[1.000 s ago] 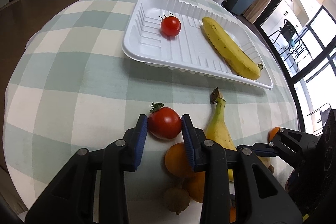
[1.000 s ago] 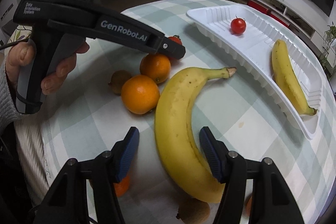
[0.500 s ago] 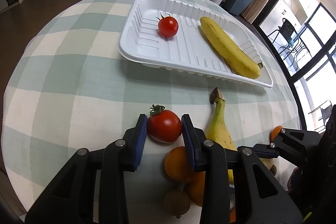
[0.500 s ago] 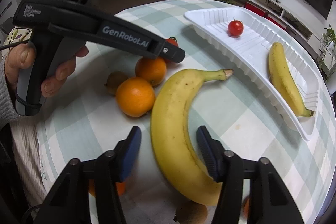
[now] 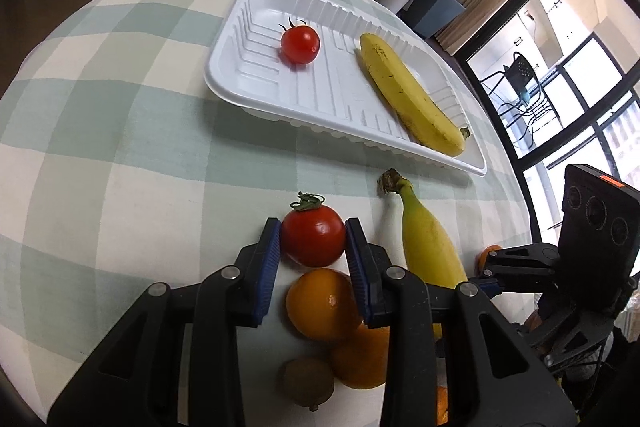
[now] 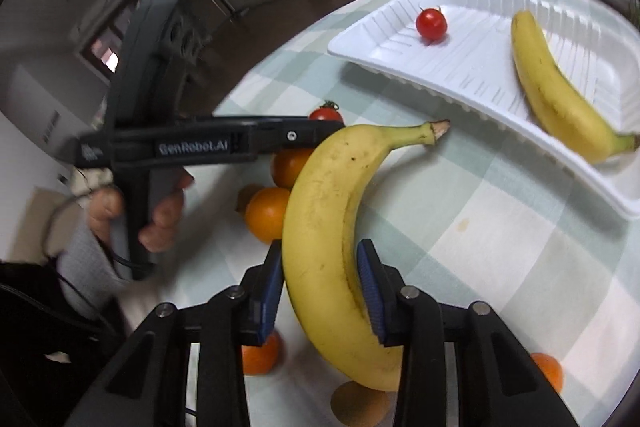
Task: Organize fruits
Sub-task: 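Close the left gripper on the red tomato while the right gripper lifts the banana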
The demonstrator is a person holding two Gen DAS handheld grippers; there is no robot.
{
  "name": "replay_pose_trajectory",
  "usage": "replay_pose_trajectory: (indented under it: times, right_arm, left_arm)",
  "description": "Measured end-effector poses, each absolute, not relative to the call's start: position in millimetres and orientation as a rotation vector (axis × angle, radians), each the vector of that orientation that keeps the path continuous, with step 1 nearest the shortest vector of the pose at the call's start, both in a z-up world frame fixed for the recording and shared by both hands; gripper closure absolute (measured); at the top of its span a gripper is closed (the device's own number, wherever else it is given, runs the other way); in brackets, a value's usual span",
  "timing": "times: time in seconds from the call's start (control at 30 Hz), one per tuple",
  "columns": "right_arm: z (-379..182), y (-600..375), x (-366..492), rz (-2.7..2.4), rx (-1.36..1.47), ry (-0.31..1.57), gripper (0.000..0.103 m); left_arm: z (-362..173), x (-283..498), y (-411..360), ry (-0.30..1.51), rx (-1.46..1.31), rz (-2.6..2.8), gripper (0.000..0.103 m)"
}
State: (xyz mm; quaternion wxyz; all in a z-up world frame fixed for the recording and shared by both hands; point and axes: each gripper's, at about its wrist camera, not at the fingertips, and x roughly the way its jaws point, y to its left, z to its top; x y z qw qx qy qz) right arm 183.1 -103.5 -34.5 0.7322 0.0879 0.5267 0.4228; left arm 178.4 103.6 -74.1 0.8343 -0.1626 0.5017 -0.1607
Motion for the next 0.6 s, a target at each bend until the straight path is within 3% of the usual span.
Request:
replay_pose_trajectory:
  times: [0.27, 0.6]
  right_arm:
    - [-37.9, -131.1, 186.4, 1.017, 0.525, 1.145, 0.066]
    - [-44.2, -141.8, 185.3, 1.075, 0.728, 1.115, 0.067]
  left_arm:
    - [-67.8, 175.1, 106.7, 1.044, -0.391, -0.371, 0.073]
    - [-50.8, 169.7, 108.0, 1.015, -0.401, -0.390, 0.073]
